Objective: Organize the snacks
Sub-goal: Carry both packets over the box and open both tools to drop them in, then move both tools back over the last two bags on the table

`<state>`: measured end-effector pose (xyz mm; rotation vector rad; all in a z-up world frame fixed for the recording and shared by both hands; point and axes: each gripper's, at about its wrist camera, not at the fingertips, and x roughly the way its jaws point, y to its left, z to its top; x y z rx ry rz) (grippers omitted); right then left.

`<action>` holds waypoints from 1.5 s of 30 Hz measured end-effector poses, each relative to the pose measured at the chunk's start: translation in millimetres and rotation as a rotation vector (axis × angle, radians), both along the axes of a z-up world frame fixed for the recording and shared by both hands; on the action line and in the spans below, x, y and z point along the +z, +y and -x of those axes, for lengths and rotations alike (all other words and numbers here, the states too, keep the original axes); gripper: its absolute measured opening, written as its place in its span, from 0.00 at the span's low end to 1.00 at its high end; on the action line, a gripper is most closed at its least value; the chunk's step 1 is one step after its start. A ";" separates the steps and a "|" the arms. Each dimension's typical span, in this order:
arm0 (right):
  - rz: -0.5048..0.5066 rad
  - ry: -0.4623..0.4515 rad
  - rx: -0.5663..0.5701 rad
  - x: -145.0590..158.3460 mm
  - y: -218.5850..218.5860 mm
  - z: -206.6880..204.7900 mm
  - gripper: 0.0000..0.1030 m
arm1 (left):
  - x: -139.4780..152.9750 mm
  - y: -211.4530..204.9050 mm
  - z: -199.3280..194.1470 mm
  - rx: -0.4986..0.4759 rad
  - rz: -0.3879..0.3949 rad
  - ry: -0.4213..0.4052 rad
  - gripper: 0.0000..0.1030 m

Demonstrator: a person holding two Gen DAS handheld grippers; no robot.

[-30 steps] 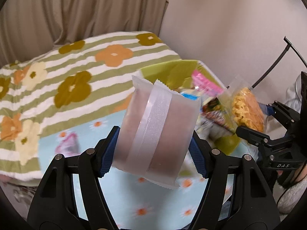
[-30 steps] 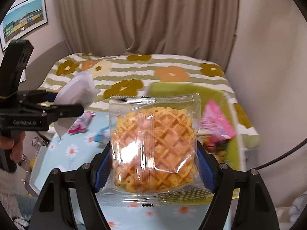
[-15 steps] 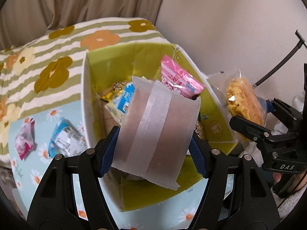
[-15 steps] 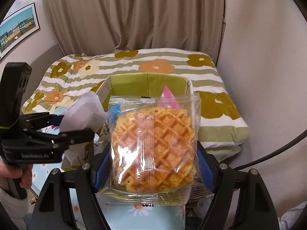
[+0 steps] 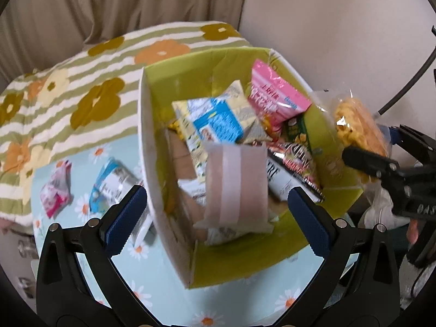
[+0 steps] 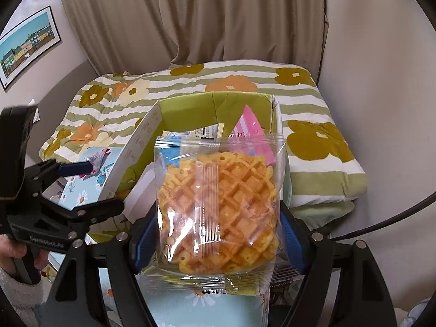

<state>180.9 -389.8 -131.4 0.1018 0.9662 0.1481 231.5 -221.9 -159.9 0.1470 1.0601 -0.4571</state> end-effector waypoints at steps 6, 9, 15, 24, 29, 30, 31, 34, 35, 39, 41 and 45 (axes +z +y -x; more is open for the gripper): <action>-0.034 0.039 0.017 -8.9 4.0 -13.3 0.73 | 2.1 14.4 1.0 0.024 0.008 0.000 1.00; -0.026 0.042 0.031 -12.0 10.2 -13.2 0.93 | 5.2 19.2 0.9 0.025 0.010 -0.005 1.00; 0.054 -0.051 0.058 -2.5 19.8 9.8 1.00 | 3.1 27.5 4.8 0.028 0.017 0.003 1.00; 0.023 -0.050 0.053 6.5 19.0 10.5 1.00 | 11.0 35.1 11.4 0.054 0.013 -0.029 1.00; 0.019 -0.086 0.092 12.9 27.8 13.6 1.00 | 19.7 44.2 18.7 0.098 -0.021 -0.054 1.00; 0.013 -0.098 0.102 14.5 30.1 14.8 1.00 | 21.7 47.5 20.7 0.112 -0.031 -0.061 1.00; 0.013 -0.106 0.109 15.9 32.4 15.3 1.00 | 23.0 51.1 22.0 0.125 -0.039 -0.066 1.00; 0.036 -0.133 0.131 19.1 43.6 19.1 1.00 | 25.5 62.9 28.0 0.164 -0.055 -0.080 1.00; 0.048 -0.141 0.136 20.5 47.8 20.8 1.00 | 25.9 67.2 30.3 0.173 -0.054 -0.083 1.00; 0.070 -0.178 0.136 29.9 63.3 27.9 1.00 | 27.5 88.6 37.0 0.203 -0.045 -0.091 1.00; 0.075 -0.182 0.137 32.8 71.2 28.1 1.00 | 28.6 100.3 39.2 0.213 -0.032 -0.097 1.00; 0.101 -0.181 0.127 35.3 96.5 24.1 1.00 | 30.4 131.5 37.0 0.219 -0.005 -0.108 1.00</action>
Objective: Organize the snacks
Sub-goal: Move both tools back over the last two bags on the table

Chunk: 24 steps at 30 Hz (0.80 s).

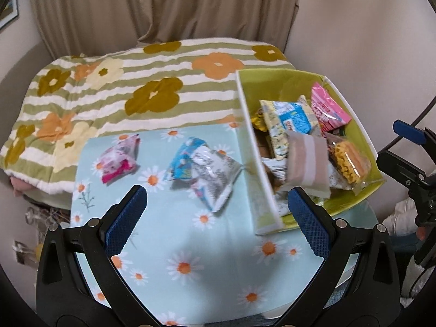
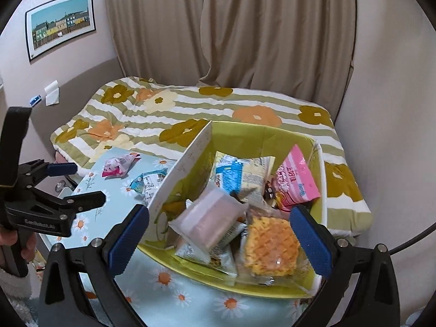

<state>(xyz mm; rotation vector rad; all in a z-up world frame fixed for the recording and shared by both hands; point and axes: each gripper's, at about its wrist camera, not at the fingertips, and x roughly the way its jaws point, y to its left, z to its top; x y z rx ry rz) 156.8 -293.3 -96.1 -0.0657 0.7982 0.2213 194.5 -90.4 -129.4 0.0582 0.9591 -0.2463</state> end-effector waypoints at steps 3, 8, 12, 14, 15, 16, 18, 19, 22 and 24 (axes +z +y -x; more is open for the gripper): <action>-0.022 -0.005 -0.032 2.4 19.1 -1.8 1.00 | 0.6 26.8 -4.7 -0.006 0.001 0.003 1.00; -0.090 -0.021 -0.116 3.8 49.5 -11.4 1.00 | -1.1 79.8 -21.3 -0.002 0.015 0.024 1.00; -0.071 -0.041 -0.229 2.3 79.0 -23.4 1.00 | -4.2 122.8 -41.4 -0.007 0.024 0.043 1.00; -0.071 -0.047 -0.267 1.1 93.7 -28.1 1.00 | -6.2 139.2 -49.8 -0.012 0.025 0.046 1.00; -0.076 -0.035 -0.279 -0.9 101.0 -31.2 1.00 | -8.2 149.7 -55.9 -0.017 0.028 0.052 1.00; -0.088 -0.019 -0.281 -3.3 108.5 -35.0 1.00 | -10.1 156.1 -60.0 -0.021 0.030 0.057 1.00; -0.123 0.014 -0.275 -7.8 120.5 -41.8 1.00 | -15.7 171.7 -72.2 -0.036 0.034 0.073 1.00; -0.144 0.044 -0.279 -12.8 128.1 -46.9 1.00 | -18.2 176.9 -77.2 -0.045 0.033 0.078 1.00; -0.194 0.093 -0.304 -24.4 144.8 -55.0 1.00 | -28.2 190.6 -95.0 -0.089 0.028 0.097 1.00; -0.224 0.097 -0.353 -33.0 156.1 -56.3 1.00 | -36.5 196.2 -108.6 -0.128 0.019 0.114 1.00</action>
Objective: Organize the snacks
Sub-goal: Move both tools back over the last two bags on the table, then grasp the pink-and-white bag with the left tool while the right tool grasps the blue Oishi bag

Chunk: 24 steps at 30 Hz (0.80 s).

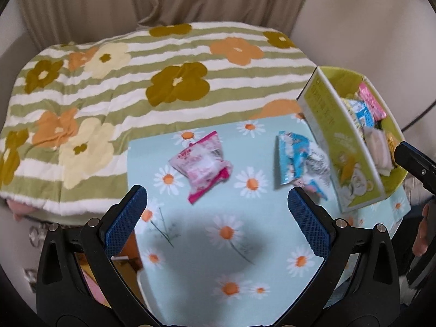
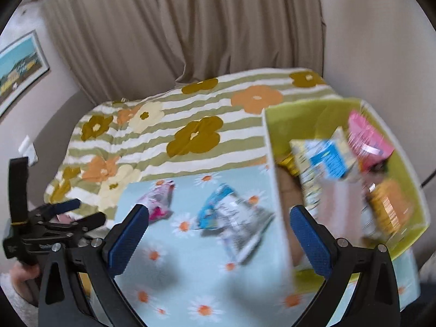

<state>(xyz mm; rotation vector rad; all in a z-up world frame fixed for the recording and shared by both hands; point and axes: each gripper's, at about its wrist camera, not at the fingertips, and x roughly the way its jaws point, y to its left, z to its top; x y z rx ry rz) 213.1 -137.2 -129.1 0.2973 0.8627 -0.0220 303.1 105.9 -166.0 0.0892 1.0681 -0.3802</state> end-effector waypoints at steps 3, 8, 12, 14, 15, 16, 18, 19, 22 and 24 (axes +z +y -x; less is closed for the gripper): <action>-0.004 0.011 -0.067 -14.2 16.3 -3.0 1.00 | -12.8 2.2 -18.8 -0.053 -0.010 0.017 1.00; 0.026 0.057 -0.165 -54.3 35.8 -17.1 1.00 | -42.4 -1.3 -51.9 -0.127 -0.008 0.064 1.00; 0.041 0.086 -0.197 -82.9 41.3 -28.4 1.00 | -74.5 -12.5 -71.7 -0.196 -0.035 0.098 1.00; 0.056 0.085 -0.213 -91.2 44.0 -33.5 1.00 | -87.9 -16.8 -79.1 -0.224 -0.047 0.111 1.00; 0.063 0.082 -0.220 -94.2 45.1 -36.4 1.00 | -94.3 -18.9 -82.5 -0.239 -0.050 0.120 1.00; 0.072 0.080 -0.228 -96.6 46.4 -39.1 1.00 | -101.0 -21.3 -86.2 -0.254 -0.054 0.130 1.00; 0.110 0.073 -0.243 -101.2 49.1 -46.2 1.00 | -111.9 -26.6 -92.0 -0.277 -0.066 0.140 1.00; 0.137 0.071 -0.242 -103.8 50.6 -50.5 1.00 | -117.5 -29.3 -94.7 -0.288 -0.070 0.144 1.00; 0.207 0.080 -0.229 -110.8 55.1 -60.2 1.00 | -131.5 -33.7 -99.2 -0.308 -0.067 0.160 1.00; 0.251 0.093 -0.220 -116.2 58.0 -65.6 1.00 | -140.9 -35.9 -99.6 -0.320 -0.075 0.171 1.00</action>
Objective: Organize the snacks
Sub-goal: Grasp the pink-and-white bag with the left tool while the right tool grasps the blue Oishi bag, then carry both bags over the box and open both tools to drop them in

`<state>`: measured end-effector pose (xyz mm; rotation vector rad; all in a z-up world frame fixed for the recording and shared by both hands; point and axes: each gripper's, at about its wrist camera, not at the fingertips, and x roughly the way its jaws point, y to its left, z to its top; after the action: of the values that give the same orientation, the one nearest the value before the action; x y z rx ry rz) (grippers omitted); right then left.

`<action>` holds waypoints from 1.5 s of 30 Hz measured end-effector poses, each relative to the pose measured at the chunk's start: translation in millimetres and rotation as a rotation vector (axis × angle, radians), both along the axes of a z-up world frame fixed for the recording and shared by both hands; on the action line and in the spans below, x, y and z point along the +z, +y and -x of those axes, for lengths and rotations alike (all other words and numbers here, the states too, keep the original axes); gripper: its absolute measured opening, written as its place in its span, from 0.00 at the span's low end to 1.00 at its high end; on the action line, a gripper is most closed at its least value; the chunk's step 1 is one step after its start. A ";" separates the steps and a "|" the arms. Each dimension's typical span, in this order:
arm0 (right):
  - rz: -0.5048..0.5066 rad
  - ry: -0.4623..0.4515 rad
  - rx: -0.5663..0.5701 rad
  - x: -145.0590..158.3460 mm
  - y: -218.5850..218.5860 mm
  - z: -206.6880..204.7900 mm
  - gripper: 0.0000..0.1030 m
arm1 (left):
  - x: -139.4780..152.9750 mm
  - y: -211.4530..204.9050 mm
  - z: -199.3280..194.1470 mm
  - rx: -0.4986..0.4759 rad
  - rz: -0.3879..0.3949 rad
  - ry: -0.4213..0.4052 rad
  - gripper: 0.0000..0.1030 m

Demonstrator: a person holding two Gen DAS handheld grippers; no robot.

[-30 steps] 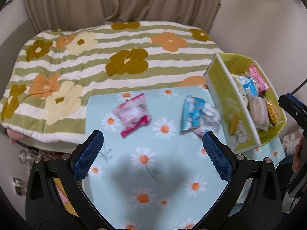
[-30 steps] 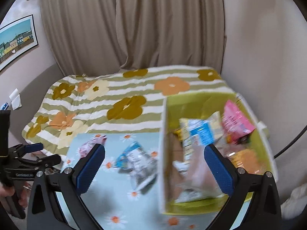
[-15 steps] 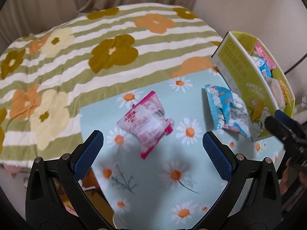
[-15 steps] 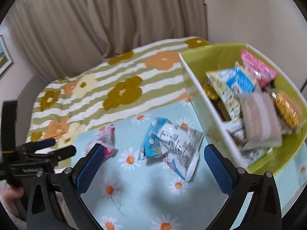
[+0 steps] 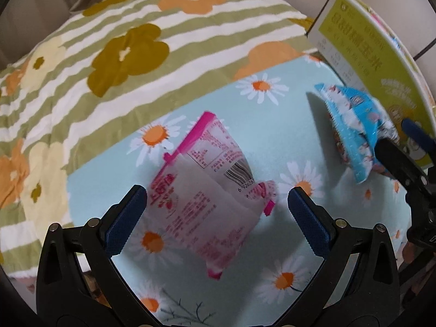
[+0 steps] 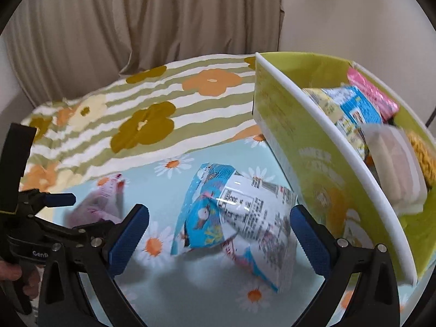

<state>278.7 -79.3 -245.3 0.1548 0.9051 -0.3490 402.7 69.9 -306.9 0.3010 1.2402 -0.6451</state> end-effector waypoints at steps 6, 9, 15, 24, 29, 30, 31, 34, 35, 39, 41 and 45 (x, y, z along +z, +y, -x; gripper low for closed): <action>0.089 0.047 0.020 -16.9 6.2 -8.2 1.00 | -10.7 -4.9 6.2 -0.052 -0.057 -0.091 0.91; 0.149 0.068 0.052 -24.7 11.7 -12.3 1.00 | -8.4 -4.9 7.3 -0.054 -0.064 -0.125 0.80; 0.298 0.109 0.115 -41.3 20.9 -16.4 1.00 | -3.1 -5.5 11.7 -0.058 -0.064 -0.163 0.63; 0.283 0.116 0.129 -57.8 5.8 -21.4 0.96 | 4.0 -2.2 13.0 -0.035 -0.040 -0.145 0.54; 0.255 0.099 0.135 -54.6 -1.2 -19.5 0.76 | 8.3 -2.7 15.7 -0.025 -0.030 -0.141 0.47; 0.247 0.096 0.136 -53.5 -2.4 -18.9 0.74 | 9.5 -2.4 16.1 -0.020 -0.025 -0.143 0.47; 0.237 0.091 0.137 -51.6 -3.2 -18.0 0.74 | 11.3 -2.0 16.8 -0.016 -0.019 -0.145 0.46; 0.192 0.057 0.138 -39.7 -4.9 -10.8 0.72 | 19.8 -0.2 19.6 0.001 0.001 -0.150 0.45; 0.175 0.043 0.143 -33.4 -3.7 -8.3 0.72 | 22.2 0.8 20.1 0.005 0.005 -0.151 0.45; 0.162 -0.003 0.169 -9.5 3.6 -3.2 0.72 | 39.6 7.0 22.0 0.038 0.041 -0.154 0.45; 0.153 -0.033 0.189 8.3 7.4 -1.0 0.72 | 52.4 9.3 24.1 0.052 0.057 -0.167 0.45; 0.113 -0.071 0.225 43.9 8.9 3.4 0.72 | 82.8 10.0 29.2 0.076 0.103 -0.192 0.45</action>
<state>275.4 -70.4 -201.4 -0.0386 0.8215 -0.1833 373.5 79.9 -224.1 0.2232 1.0261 -0.5979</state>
